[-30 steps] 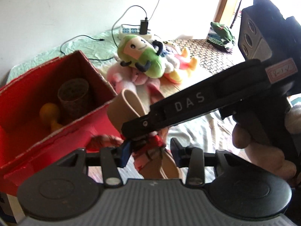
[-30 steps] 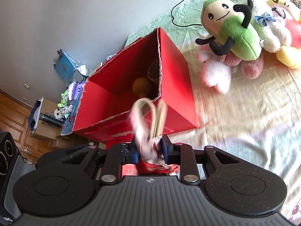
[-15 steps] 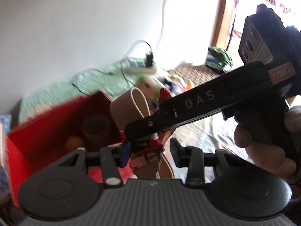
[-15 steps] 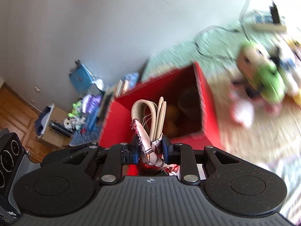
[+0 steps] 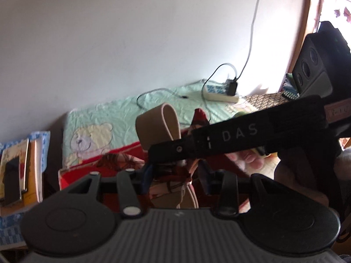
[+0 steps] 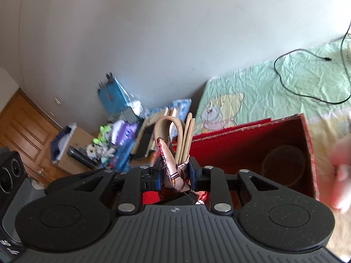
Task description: Organize objects
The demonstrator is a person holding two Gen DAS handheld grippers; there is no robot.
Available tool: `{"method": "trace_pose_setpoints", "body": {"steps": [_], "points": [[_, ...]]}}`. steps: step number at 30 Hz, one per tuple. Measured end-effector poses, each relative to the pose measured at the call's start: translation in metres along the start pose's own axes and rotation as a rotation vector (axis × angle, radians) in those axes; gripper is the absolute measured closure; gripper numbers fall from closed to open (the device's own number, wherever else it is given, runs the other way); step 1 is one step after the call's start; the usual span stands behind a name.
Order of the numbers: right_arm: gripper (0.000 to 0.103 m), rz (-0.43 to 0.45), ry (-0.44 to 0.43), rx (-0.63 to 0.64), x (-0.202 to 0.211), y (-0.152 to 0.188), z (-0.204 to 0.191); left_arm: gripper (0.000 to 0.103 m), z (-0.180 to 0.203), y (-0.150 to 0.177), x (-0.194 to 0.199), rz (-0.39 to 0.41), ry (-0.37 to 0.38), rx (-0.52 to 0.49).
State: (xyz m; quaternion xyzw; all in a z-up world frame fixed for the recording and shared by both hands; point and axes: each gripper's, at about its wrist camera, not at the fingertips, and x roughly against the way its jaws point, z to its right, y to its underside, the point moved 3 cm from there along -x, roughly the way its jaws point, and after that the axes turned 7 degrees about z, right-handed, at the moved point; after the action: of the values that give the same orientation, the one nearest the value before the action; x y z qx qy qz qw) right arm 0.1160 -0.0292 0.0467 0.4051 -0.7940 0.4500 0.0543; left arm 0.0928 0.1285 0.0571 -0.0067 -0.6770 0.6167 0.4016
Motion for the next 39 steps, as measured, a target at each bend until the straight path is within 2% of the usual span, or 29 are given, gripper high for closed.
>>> {"method": "trace_pose_setpoints", "body": {"steps": [6,10,19,22,28,31,32,36,39], "points": [[0.077,-0.152,0.057,-0.004,-0.055,0.018,0.020,0.062,-0.023,0.033,-0.044,-0.135,-0.029,0.061],[0.077,-0.236,0.090,-0.027,-0.075,0.029,0.034,0.062,-0.029,0.050,-0.068,-0.220,-0.025,0.099],[0.077,-0.363,0.160,-0.045,-0.098,0.041,0.048,0.062,-0.028,0.061,-0.096,-0.359,-0.029,0.107],[0.077,-0.417,0.207,-0.052,-0.104,0.044,0.050,0.062,-0.025,0.060,-0.097,-0.375,-0.053,0.080],[0.077,-0.427,0.238,-0.080,-0.103,0.046,0.054,0.059,-0.026,0.065,-0.101,-0.399,-0.056,0.114],[0.077,-0.422,0.245,-0.089,-0.102,0.046,0.055,0.059,-0.024,0.070,-0.103,-0.413,-0.086,0.099],[0.077,-0.421,0.242,-0.094,-0.102,0.046,0.056,0.054,-0.024,0.069,-0.102,-0.402,-0.088,0.098],[0.075,-0.416,0.214,-0.128,-0.100,0.045,0.060,0.052,-0.027,0.068,-0.101,-0.404,-0.091,0.118],[0.075,-0.397,0.208,-0.155,-0.097,0.045,0.064,0.042,-0.028,0.067,-0.100,-0.407,-0.099,0.121]]}}
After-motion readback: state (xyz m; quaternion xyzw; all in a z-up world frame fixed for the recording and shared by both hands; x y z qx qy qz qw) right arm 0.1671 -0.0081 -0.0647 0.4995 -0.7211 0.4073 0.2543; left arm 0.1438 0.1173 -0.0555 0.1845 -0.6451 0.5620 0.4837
